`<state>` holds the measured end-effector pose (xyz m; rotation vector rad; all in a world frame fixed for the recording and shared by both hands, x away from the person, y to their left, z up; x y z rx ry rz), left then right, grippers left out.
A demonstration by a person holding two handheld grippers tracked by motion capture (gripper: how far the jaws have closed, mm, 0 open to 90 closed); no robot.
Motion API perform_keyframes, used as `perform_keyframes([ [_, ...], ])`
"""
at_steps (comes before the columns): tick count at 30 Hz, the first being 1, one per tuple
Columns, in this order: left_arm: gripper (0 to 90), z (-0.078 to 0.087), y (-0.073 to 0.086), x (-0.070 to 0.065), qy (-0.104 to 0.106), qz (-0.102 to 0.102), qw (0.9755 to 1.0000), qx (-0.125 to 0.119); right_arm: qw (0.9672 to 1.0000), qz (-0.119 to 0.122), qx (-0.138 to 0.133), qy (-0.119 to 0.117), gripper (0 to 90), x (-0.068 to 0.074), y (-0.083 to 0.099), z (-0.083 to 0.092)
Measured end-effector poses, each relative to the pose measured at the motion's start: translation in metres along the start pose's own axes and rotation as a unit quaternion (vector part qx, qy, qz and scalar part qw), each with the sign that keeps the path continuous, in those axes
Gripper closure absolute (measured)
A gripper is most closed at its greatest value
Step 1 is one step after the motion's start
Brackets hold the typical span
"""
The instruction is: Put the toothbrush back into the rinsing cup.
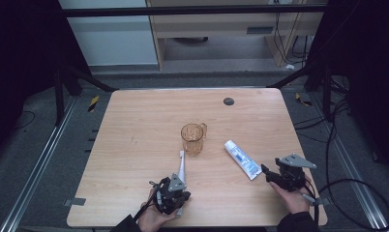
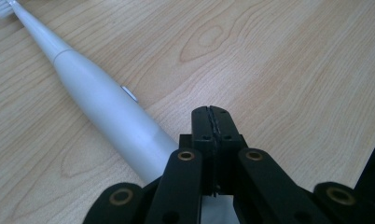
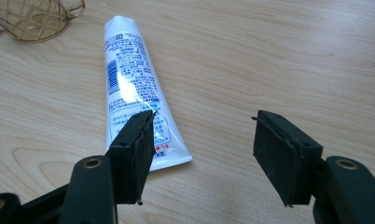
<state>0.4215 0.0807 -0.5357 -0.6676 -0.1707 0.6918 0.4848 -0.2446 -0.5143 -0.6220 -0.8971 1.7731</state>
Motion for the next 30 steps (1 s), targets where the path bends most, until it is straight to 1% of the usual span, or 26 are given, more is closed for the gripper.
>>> perform_keyframes([
  [4,89.3,0.002,0.003,0.003,-0.002,0.0,1.0,0.006,1.0,-0.004,0.002,-0.001,38.5,0.001,0.0,0.0],
  [5,89.3,0.002,0.004,0.003,-0.003,0.003,1.0,0.005,1.0,0.0,0.001,0.0,38.4,0.0,0.0,0.0],
  [12,89.2,0.008,0.009,0.01,-0.007,0.005,0.9999,0.011,1.0,-0.002,0.002,0.0,38.5,0.0,0.001,0.0],
  [16,89.2,0.011,0.012,0.013,-0.008,0.011,0.9999,0.009,1.0,0.0,0.002,0.001,38.5,0.0,0.001,0.0],
  [21,89.2,0.015,0.014,0.017,-0.013,0.012,0.9998,0.007,1.0,0.001,0.003,0.002,38.4,0.0,0.001,-0.001],
  [30,89.1,0.018,0.019,0.023,-0.016,0.019,0.9996,0.012,1.0,0.0,0.004,0.001,38.4,0.0,0.001,-0.001],
])
Point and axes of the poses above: each handheld gripper's, and its own axes: z roughly backward along the jaws, y roughly out of its underside, x roughly to its left, the point moved 7 cm from there along -z, roughly forward along the jaws, and after that the axes turned 2 degrees about x, right-handed, at the moved point
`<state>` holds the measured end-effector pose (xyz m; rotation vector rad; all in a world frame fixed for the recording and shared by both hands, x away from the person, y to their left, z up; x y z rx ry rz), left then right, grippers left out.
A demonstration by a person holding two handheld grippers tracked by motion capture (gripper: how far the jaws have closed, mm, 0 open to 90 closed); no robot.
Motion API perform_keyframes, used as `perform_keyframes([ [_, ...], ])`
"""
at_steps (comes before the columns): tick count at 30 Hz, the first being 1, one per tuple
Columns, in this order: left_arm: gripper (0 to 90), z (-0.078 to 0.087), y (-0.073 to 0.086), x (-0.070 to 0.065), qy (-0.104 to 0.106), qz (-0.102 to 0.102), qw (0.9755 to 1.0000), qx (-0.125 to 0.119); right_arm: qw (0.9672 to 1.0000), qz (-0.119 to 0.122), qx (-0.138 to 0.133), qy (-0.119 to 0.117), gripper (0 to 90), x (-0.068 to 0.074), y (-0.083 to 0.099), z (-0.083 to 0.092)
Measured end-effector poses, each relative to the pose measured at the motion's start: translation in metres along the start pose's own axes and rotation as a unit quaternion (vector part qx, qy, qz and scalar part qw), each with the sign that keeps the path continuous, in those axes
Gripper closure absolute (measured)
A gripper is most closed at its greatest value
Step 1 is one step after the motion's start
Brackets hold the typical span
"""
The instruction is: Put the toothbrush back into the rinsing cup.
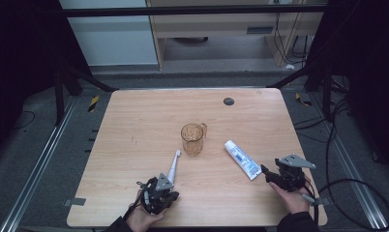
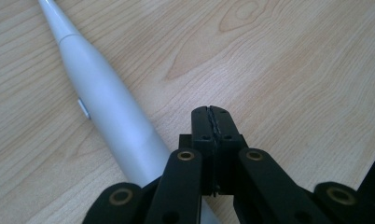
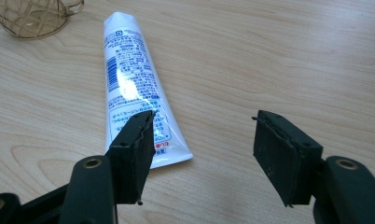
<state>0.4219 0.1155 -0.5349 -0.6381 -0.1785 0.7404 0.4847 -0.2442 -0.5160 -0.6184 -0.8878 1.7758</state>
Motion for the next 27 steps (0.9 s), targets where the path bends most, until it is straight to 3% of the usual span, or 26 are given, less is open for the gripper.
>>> perform_keyframes([
  [27,89.1,0.013,0.017,0.019,-0.019,0.025,0.9995,0.009,1.0,0.001,0.002,0.001,38.4,0.0,0.001,-0.001],
])
Point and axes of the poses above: each handheld gripper's, and its own axes: z roughly backward along the jaws, y roughly out of its underside, x roughly to its left, the point moved 7 cm from there along -z, roughly forward along the jaws, and after that the axes turned 2 degrees about x, right-handed, at the moved point
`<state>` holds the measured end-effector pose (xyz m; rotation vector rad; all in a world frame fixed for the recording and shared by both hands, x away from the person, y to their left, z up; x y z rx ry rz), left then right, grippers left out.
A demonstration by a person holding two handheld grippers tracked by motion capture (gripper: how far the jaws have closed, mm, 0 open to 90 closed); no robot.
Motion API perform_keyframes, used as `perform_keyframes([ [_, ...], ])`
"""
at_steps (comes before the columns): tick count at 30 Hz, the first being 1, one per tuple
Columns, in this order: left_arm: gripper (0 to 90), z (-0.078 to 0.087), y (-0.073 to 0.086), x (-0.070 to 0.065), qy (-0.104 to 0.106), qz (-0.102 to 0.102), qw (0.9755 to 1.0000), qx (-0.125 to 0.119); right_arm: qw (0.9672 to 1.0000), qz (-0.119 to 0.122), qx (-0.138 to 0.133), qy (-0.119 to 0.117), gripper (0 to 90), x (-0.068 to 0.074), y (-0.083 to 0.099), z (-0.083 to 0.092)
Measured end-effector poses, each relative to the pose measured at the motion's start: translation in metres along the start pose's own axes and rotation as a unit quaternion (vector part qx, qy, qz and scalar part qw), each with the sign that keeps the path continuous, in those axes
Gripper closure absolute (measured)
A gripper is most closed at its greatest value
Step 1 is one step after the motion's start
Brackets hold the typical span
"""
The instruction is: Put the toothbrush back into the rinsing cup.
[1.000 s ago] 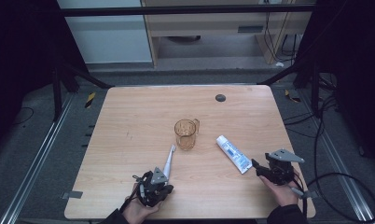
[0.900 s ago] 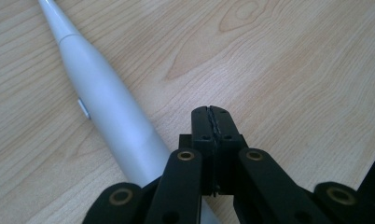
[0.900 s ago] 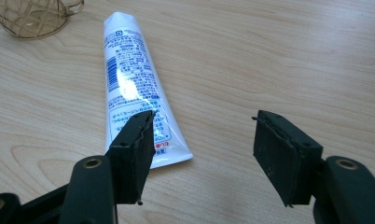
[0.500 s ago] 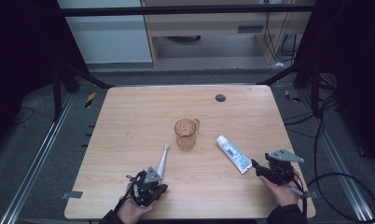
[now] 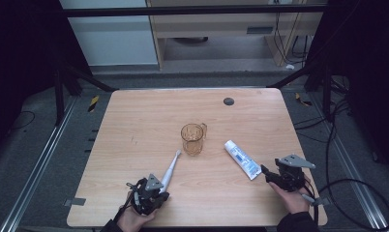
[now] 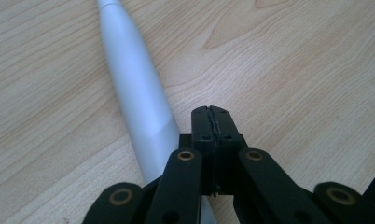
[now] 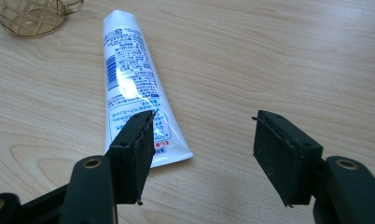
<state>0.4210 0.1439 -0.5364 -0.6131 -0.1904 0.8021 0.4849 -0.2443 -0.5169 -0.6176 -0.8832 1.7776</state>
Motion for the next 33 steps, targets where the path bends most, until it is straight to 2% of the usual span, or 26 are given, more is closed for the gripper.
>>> perform_keyframes([
  [8,85.9,0.005,-0.002,0.003,0.001,0.002,0.9999,-0.012,1.0,0.0,-0.001,0.0,38.4,0.0,0.0,0.0],
  [12,81.5,0.016,-0.01,0.009,-0.012,0.001,0.9992,-0.038,1.0,-0.002,-0.001,0.001,38.3,0.0,0.0,0.001],
  [16,70.9,0.026,-0.02,0.022,-0.036,0.006,0.9971,-0.067,1.0,-0.001,0.0,0.001,38.4,0.0,0.0,0.0],
  [18,62.9,0.028,-0.023,0.029,-0.043,0.009,0.9965,-0.072,1.0,-0.002,0.0,0.002,38.3,-0.001,0.0,0.0],
  [20,54.9,0.028,-0.028,0.035,-0.051,0.002,0.9952,-0.084,1.0,-0.002,0.0,0.002,38.3,-0.002,0.0,0.0],
  [22,51.5,0.028,-0.031,0.041,-0.059,-0.004,0.9946,-0.086,1.0,-0.003,0.0,0.003,38.2,-0.002,0.0,0.0],
  [29,48.8,0.033,-0.047,0.056,-0.085,-0.02,0.991,-0.101,1.0,-0.004,-0.002,0.004,37.5,-0.004,-0.001,0.001],
  [31,48.7,0.034,-0.052,0.059,-0.083,-0.013,0.9919,-0.095,1.0,-0.003,-0.002,0.006,37.4,-0.004,-0.001,0.001],
  [33,48.1,0.036,-0.058,0.063,-0.087,-0.006,0.9918,-0.094,1.0,-0.004,-0.003,0.008,37.1,-0.006,-0.002,0.001],
])
Point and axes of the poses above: each handheld gripper's, and its own axes: z roughly backward along the jaws, y roughly out of its underside, x roughly to its left, the point moved 7 cm from there along -z, roughly forward along the jaws, and after that the axes turned 2 degrees about x, right-handed, at the moved point
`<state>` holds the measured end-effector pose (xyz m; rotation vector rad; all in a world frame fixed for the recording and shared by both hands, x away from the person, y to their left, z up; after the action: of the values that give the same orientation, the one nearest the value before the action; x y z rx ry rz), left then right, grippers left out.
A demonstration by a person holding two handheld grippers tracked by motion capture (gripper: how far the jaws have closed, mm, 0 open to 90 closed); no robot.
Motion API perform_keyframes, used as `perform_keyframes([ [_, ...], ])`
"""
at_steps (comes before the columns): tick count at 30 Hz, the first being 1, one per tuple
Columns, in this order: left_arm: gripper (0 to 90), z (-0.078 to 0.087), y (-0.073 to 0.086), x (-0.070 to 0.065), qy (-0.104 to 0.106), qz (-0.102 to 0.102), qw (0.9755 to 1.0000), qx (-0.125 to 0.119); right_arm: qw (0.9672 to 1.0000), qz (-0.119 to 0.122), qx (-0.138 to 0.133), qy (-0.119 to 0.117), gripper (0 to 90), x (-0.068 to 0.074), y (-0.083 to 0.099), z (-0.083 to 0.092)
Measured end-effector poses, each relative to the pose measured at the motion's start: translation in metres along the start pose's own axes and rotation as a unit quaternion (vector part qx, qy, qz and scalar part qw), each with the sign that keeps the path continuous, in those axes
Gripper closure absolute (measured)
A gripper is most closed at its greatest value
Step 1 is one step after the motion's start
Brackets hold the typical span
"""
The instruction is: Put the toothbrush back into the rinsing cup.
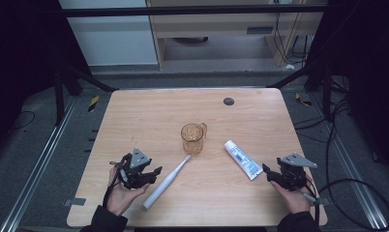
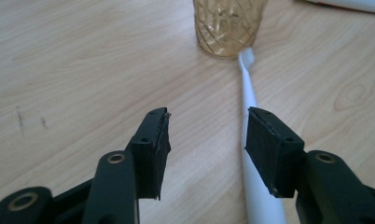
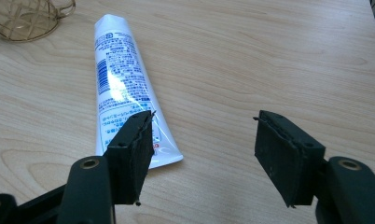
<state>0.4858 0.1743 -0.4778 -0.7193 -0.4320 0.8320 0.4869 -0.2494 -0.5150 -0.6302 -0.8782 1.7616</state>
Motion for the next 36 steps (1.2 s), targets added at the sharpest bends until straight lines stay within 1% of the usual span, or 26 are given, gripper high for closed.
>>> perform_keyframes([
  [2,44.5,-0.001,-0.006,0.002,0.001,0.012,0.9999,0.007,1.0,-0.001,0.0,0.001,36.9,-0.001,0.0,0.0],
  [4,41.7,-0.003,-0.014,0.003,0.011,0.018,0.9997,0.011,1.0,-0.003,0.001,0.001,36.8,-0.001,0.0,0.0],
  [5,41.9,-0.004,-0.018,0.004,0.011,0.02,0.9997,0.013,1.0,-0.002,0.001,0.001,36.8,-0.001,0.0,0.0],
  [6,41.8,-0.005,-0.021,0.004,0.01,0.016,0.9996,0.018,1.0,-0.002,0.001,0.001,36.8,-0.001,0.0,0.0],
  [7,40.6,-0.006,-0.025,0.004,0.009,0.017,0.9996,0.021,1.0,0.0,0.001,0.002,36.7,-0.001,0.0,0.0],
  [9,38.0,-0.01,-0.03,0.003,0.016,0.02,0.9992,0.032,1.0,0.002,0.001,0.003,36.7,-0.001,0.0,0.0],
  [11,37.3,-0.012,-0.035,0.001,0.017,0.019,0.999,0.036,1.0,0.0,0.003,0.001,36.7,-0.001,0.0,0.0],
  [12,37.9,-0.013,-0.036,0.0,0.022,0.018,0.9988,0.041,1.0,0.0,0.003,0.002,36.7,-0.001,0.0,0.0],
  [13,38.1,-0.015,-0.037,-0.001,0.025,0.022,0.9986,0.042,1.0,-0.001,0.004,0.001,36.7,-0.001,0.0,0.0],
  [18,36.7,-0.023,-0.032,-0.004,0.027,0.015,0.998,0.056,1.0,0.001,0.004,0.0,36.7,-0.001,0.0,0.0],
  [21,35.8,-0.028,-0.027,-0.006,0.031,0.016,0.9972,0.066,1.0,0.007,0.004,0.001,36.7,-0.001,0.001,-0.001],
  [27,36.0,-0.04,-0.018,-0.013,0.037,-0.002,0.9945,0.098,1.0,0.005,0.008,-0.001,36.8,-0.001,0.002,-0.001],
  [29,36.3,-0.042,-0.016,-0.015,0.037,-0.012,0.9935,0.107,1.0,0.007,0.007,0.0,36.8,-0.002,0.002,-0.002],
  [36,40.4,-0.049,-0.011,-0.023,0.044,-0.02,0.991,0.125,0.9999,0.008,0.009,-0.002,36.8,-0.001,0.002,-0.002],
])
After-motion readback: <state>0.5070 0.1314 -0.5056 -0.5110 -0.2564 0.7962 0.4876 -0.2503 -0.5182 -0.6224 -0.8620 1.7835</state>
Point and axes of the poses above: each handheld gripper's, and its own axes: z roughly backward along the jaws, y roughly out of its underside, x roughly to its left, the point moved 7 cm from there along -z, roughly forward along the jaws, and after that the axes turned 2 degrees about x, right-handed, at the moved point
